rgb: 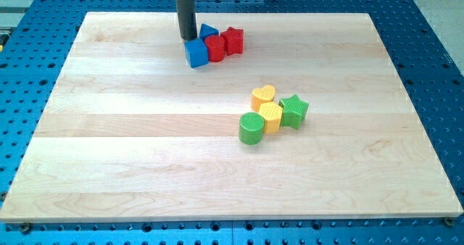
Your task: Place your arm top of triangle
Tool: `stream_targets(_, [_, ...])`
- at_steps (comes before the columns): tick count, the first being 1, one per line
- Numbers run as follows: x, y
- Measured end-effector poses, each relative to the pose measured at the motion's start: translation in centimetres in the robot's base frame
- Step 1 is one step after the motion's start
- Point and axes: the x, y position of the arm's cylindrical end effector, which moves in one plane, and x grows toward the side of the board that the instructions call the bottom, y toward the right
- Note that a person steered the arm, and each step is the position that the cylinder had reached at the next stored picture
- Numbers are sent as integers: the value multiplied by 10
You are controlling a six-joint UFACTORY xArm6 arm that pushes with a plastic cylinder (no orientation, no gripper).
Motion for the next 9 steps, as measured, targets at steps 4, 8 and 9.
stream_targets(4, [1,-5])
stream_targets(8, [-2,-5])
stream_targets(9, [-8,-5])
